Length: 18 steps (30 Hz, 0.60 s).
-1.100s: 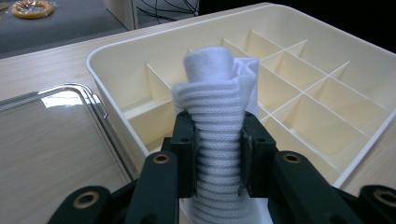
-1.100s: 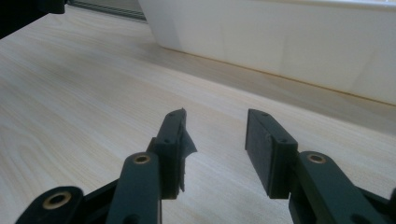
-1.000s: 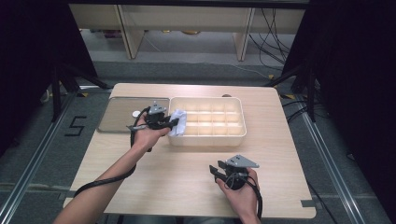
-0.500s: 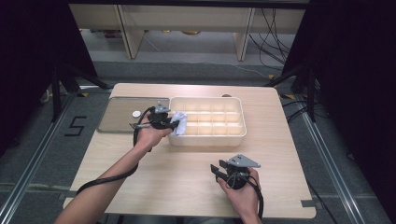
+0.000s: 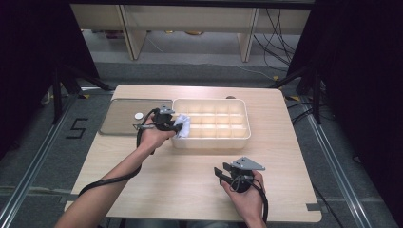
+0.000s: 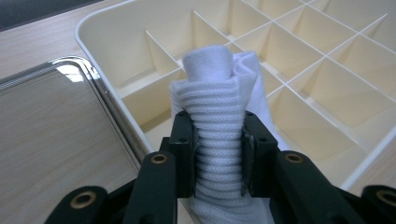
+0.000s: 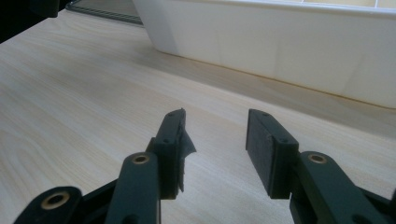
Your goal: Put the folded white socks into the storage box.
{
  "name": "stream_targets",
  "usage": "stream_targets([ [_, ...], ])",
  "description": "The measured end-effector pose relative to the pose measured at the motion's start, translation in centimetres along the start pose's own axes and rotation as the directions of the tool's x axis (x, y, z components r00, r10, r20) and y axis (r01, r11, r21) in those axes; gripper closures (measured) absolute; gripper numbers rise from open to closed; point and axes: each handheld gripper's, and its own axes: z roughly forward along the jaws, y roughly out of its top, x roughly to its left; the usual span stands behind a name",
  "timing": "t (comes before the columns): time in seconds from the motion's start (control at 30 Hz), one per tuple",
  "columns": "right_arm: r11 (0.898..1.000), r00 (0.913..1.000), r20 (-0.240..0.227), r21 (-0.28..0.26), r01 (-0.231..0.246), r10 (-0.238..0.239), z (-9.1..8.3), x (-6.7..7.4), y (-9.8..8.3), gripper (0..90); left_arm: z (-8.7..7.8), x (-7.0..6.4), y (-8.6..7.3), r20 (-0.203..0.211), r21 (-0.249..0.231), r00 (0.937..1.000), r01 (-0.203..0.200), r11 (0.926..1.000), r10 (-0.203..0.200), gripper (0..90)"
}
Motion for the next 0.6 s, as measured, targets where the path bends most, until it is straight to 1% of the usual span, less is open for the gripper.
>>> stream_targets([
  [0.07, 1.0, 1.0, 0.002, 0.003, 0.0, 0.0, 0.0, 0.0, 0.0, 57.9, -0.1, 0.1, 0.0, 0.008, -0.002, 1.0, -0.003, 1.0, 0.003, 67.6],
  [0.13, 1.0, 1.0, 0.001, 0.006, -0.004, 0.004, -0.1, 0.0, 0.1, 57.6, -0.2, 0.1, 0.0, 0.009, -0.005, 0.9998, 0.017, 0.9998, -0.017, 64.1],
  [0.17, 1.0, 1.0, 0.006, 0.013, -0.002, 0.002, -0.2, 0.0, 0.1, 57.5, -0.3, 0.2, 0.0, 0.01, -0.005, 0.9998, 0.014, 0.9999, -0.014, 62.1],
  [0.2, 1.0, 1.0, 0.003, 0.013, -0.004, 0.004, -0.1, 0.1, 0.2, 57.4, -0.4, 0.2, -0.1, 0.013, -0.006, 0.9997, 0.022, 0.9997, -0.022, 60.2],
  [0.23, 1.0, 0.9998, -0.007, 0.02, -0.018, 0.018, -0.1, 0.1, 0.2, 57.3, -0.4, 0.2, -0.1, 0.018, -0.007, 0.9995, 0.028, 0.9996, -0.028, 58.9],
  [0.27, 1.0, 0.9998, -0.006, 0.02, -0.017, 0.017, -0.1, 0.1, 0.2, 57.3, -0.6, 0.2, -0.1, 0.022, -0.014, 0.9988, 0.043, 0.999, -0.043, 57.8],
  [0.3, 0.999, 0.9995, -0.003, 0.025, -0.032, 0.032, -0.2, 0.2, 0.2, 57.2, -0.7, 0.2, -0.1, 0.022, -0.01, 0.999, 0.039, 0.9992, -0.039, 56.9],
  [0.37, 0.999, 0.9996, -0.006, 0.024, -0.027, 0.027, -0.2, 0.2, 0.2, 57.1, -1.0, 0.1, -0.1, 0.026, -0.01, 0.9989, 0.04, 0.9991, -0.04, 55.9],
  [0.4, 1.0, 0.9998, 0.006, 0.019, -0.018, 0.018, -0.1, 0.2, 0.1, 57.0, -1.2, 0.2, 0.0, 0.028, -0.008, 0.999, 0.036, 0.9993, -0.036, 56.1],
  [0.43, 0.999, 0.9991, -0.009, 0.025, -0.042, 0.042, -0.1, 0.4, 0.1, 57.0, -1.4, 0.1, 0.0, 0.024, -0.002, 0.9993, 0.027, 0.9996, -0.027, 58.2],
  [0.47, 1.0, 0.9998, -0.008, 0.019, -0.017, 0.018, 0.0, 0.2, 0.1, 57.0, -1.6, 0.1, 0.1, 0.027, 0.008, 0.9995, 0.015, 0.9998, -0.016, 60.0],
  [0.5, 1.0, 1.0, -0.006, 0.011, -0.007, 0.007, 0.0, 0.1, 0.1, 56.9, -1.7, 0.1, 0.1, 0.023, 0.01, 0.9996, 0.013, 0.9999, -0.013, 61.8],
  [0.57, 1.0, 0.9999, -0.008, 0.014, -0.009, 0.009, 0.0, 0.2, 0.2, 56.8, -1.8, 0.0, 0.1, 0.021, 0.023, 0.9998, 0.006, 0.9997, -0.006, 65.1],
  [0.6, 0.999, 0.9991, -0.009, 0.023, -0.042, 0.042, -0.1, 0.5, 0.1, 56.8, -1.8, 0.0, 0.2, 0.022, 0.034, 0.9997, -0.005, 0.9994, 0.004, 66.3],
])
